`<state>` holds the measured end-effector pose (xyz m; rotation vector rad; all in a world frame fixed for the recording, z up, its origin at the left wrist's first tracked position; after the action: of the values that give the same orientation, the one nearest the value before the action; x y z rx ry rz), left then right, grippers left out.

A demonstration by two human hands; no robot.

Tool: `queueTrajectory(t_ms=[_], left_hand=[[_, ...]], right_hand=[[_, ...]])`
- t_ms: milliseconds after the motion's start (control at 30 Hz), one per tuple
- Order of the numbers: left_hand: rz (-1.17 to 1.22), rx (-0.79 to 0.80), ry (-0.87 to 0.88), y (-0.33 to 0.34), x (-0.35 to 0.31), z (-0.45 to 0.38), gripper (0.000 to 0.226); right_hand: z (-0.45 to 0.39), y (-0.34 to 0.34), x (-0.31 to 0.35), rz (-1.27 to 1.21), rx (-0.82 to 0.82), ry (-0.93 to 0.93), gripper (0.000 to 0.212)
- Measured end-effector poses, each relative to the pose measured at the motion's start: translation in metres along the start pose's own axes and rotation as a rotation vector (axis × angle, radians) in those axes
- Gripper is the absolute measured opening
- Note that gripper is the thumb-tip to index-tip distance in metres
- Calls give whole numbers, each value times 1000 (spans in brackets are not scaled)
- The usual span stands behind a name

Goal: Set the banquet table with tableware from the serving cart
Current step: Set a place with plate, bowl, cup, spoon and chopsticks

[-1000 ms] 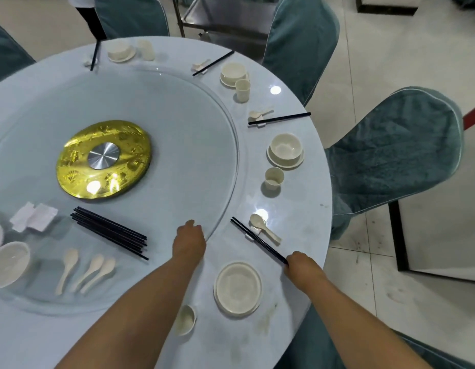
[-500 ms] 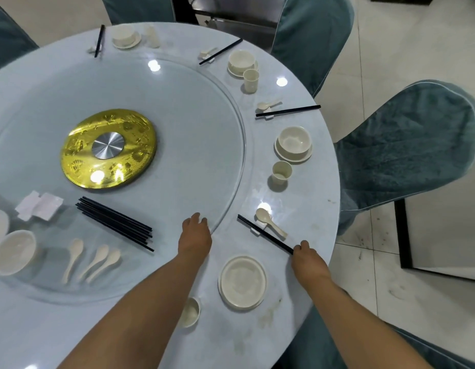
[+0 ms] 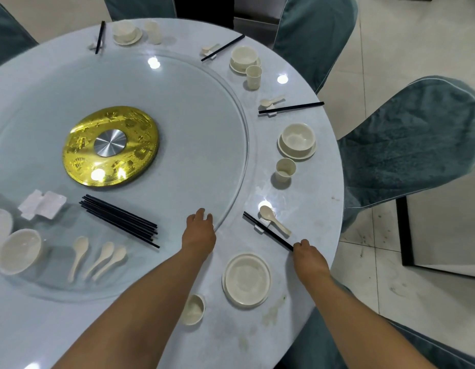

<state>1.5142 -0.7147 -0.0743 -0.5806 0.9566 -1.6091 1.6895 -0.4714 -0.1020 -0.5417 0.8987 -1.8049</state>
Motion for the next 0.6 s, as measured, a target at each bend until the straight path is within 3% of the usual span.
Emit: queueTrajectory(t_ms=[300,433,600], left_hand=[[-29,49,47,-6,-3,-7,50],[96,108,93,-12,-4,10,47],[226,50,102,-12,1,55,41]], right_hand=[[4,-3,-4,-10,-27,37,27],[16,-16,-3,7,-44,-1,26],[29,-46,9,13,-105,-80,24]])
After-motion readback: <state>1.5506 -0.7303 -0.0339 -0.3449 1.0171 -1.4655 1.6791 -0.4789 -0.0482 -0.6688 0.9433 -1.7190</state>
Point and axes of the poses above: each hand's wrist, its own z-axis away from the middle knuckle, its own y-axis out of the palm, x = y × z, the point moved 2 cm from there along -z, towards the middle knuckle, and after that the axes turned 5 degrees about x, right-handed, at the moved point
